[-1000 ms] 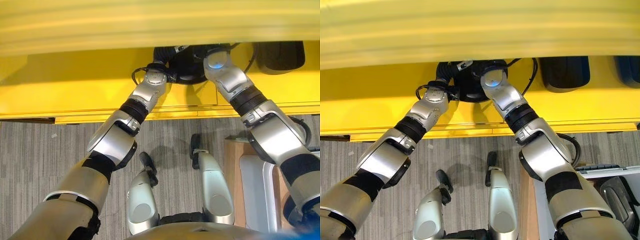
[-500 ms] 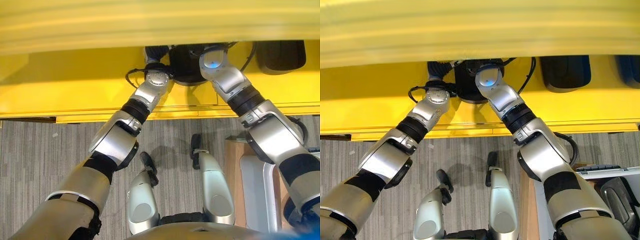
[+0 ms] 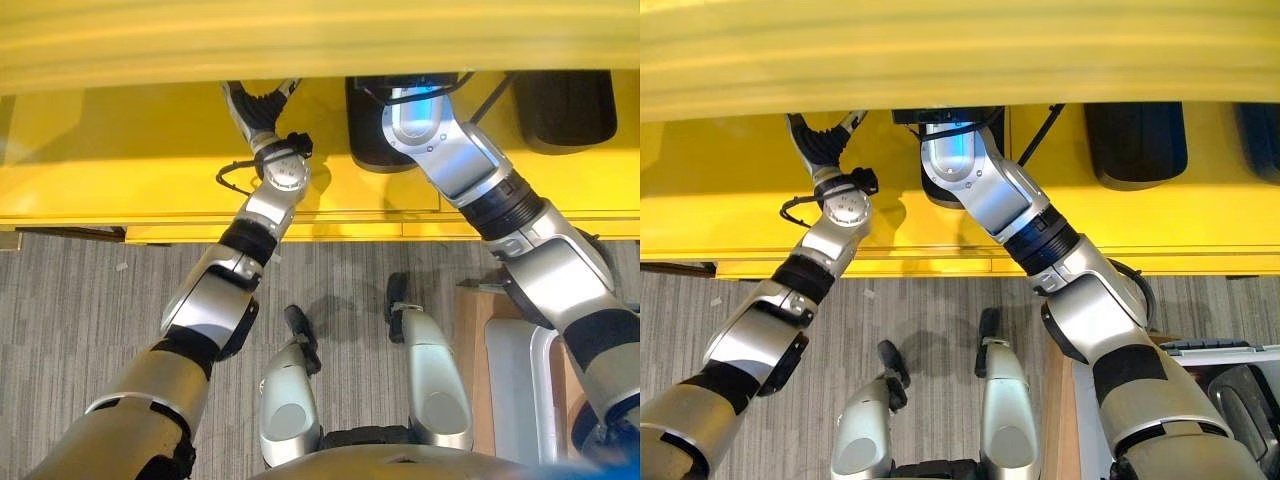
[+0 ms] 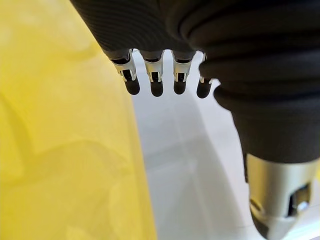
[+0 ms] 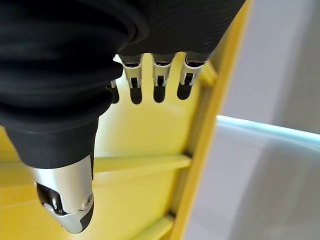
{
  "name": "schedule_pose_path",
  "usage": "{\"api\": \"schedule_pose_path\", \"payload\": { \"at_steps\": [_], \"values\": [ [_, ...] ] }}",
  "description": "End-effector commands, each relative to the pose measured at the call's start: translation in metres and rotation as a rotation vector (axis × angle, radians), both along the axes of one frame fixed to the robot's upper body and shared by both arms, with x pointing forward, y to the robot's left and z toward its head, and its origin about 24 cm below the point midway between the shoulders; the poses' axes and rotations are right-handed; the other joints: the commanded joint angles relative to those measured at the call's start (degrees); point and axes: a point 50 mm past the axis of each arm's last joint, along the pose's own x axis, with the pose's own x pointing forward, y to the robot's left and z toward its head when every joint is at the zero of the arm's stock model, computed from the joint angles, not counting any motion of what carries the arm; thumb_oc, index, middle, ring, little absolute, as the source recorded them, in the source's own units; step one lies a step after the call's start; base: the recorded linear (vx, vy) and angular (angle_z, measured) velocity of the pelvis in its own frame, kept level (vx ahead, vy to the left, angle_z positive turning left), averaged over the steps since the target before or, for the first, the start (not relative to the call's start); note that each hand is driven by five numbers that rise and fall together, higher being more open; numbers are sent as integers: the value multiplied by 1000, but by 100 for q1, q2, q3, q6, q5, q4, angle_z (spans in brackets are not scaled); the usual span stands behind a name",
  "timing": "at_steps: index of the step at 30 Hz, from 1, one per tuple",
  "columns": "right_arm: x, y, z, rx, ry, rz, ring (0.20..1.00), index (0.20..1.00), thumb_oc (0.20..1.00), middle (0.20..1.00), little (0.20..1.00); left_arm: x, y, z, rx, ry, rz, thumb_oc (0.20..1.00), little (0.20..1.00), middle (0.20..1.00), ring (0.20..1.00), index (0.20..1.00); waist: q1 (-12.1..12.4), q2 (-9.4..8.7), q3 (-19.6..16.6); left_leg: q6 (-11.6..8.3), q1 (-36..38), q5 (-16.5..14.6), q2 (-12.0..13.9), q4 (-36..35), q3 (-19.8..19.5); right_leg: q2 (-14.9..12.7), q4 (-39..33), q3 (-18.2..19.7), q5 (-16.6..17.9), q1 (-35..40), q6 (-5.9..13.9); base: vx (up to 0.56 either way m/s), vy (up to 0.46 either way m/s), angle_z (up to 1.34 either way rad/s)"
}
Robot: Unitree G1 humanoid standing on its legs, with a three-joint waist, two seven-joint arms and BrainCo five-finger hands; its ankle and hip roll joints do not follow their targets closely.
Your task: Move parts from the plastic box to the shelf.
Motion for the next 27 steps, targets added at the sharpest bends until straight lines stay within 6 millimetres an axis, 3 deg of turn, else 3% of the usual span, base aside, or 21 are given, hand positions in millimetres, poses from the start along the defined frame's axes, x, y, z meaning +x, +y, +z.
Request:
{"api": "schedule_pose_path", "payload": {
  "at_steps": [1, 5, 7, 9, 10, 12, 13, 14, 16, 21, 23, 27],
  "values": [
    [-12, -5, -7, -42, -80, -41, 1000, 1000, 1000, 1000, 1000, -14, -8, 11, 64, -139, -86, 1000, 1000, 1000, 1000, 1000, 54, -71, -341, -123, -120, -437, 189, 471, -297, -48, -393, 154, -465, 439, 562, 0, 0, 0],
    [-30, -14, -32, -163, -169, -42, 1000, 1000, 1000, 1000, 1000, -35, -11, -17, 53, -100, -168, 1000, 1000, 1000, 1000, 1000, 35, -58, -372, -87, -7, -481, 176, 411, -316, -48, -461, 156, -509, 566, 581, -17, 52, -1],
    [-45, -30, -64, -310, -139, -15, 1000, 1000, 1000, 1000, 1000, -52, -2, -29, 29, -61, -222, 1000, 1000, 1000, 1000, 1000, -34, -62, -404, -69, 121, -515, 175, 359, -271, -64, -563, 154, -506, 704, 609, -35, 82, -1],
    [-54, -38, -77, -375, -94, 24, 1000, 1000, 1000, 1000, 1000, -60, 3, -35, 9, -39, -263, 1000, 1000, 1000, 1000, 1000, -95, -78, -443, -58, 209, -533, 171, 318, -223, -67, -610, 175, -499, 763, 629, -47, 67, -3],
    [-64, -55, -97, -482, -4, 95, 1000, 1000, 1000, 1000, 1000, -71, 12, -37, -78, -43, -369, 1000, 1000, 1000, 1000, 1000, -169, -110, -490, -50, 319, -496, 169, 268, -178, -72, -691, 161, -480, 856, 655, -53, 76, -4],
    [-78, -77, -115, -576, 98, 170, 1000, 1000, 1000, 1000, 1000, -88, 23, -44, -205, -56, -505, 1000, 1000, 1000, 1000, 1000, -244, -155, -544, -27, 454, -461, 151, 189, -100, -105, -861, 170, -415, 1018, 700, -34, 60, -2],
    [-79, -80, -116, -570, 119, 189, 1000, 1000, 1000, 1000, 1000, -90, 24, -45, -206, -58, -518, 1000, 1000, 1000, 1000, 1000, -249, -158, -557, -28, 479, -445, 151, 173, -90, -104, -892, 171, -401, 1047, 704, -44, 43, -9],
    [-89, -98, -118, -581, 155, 218, 1000, 1000, 1000, 1000, 1000, -107, 32, -42, -169, -103, -579, 1000, 1000, 1000, 1000, 1000, -284, -184, -606, -23, 598, -434, 144, 60, -42, -119, -1018, 154, -336, 1168, 723, -55, 30, -11],
    [-94, -106, -119, -578, 172, 237, 1000, 1000, 1000, 1000, 1000, -116, 35, -42, -151, -118, -593, 1000, 1000, 1000, 1000, 1000, -278, -195, -638, -10, 677, -422, 118, -69, -13, -134, -1108, 157, -281, 1229, 746, -68, 37, -4],
    [-122, -117, -119, -686, 96, 218, 1000, 1000, 1000, 1000, 1000, -135, 68, -55, -207, -53, -521, 1000, 1000, 1000, 1000, 1000, -191, -232, -971, 65, 950, -481, -57, -444, 4, -267, -1473, 134, -99, 1550, 874, -55, 67, 5],
    [-114, -110, -138, -861, 299, 271, 1000, 1000, 1000, 1000, 1000, -144, 78, -55, -210, -43, -552, 1000, 1000, 1000, 1000, 1000, 28, -265, -1154, 148, 1056, -505, -171, -534, -103, -341, -1650, 85, -6, 1797, 958, -16, -3, 15],
    [-102, -102, -159, -1036, 511, 345, 1000, 1000, 1000, 1000, 1000, -148, 78, -58, -113, 22, -583, 1000, 1000, 1000, 1000, 1000, 260, -339, -1267, 145, 1224, -429, -203, -740, -161, -368, -1825, -41, 79, 2046, 1003, -1, -25, 24]
  ]
}}
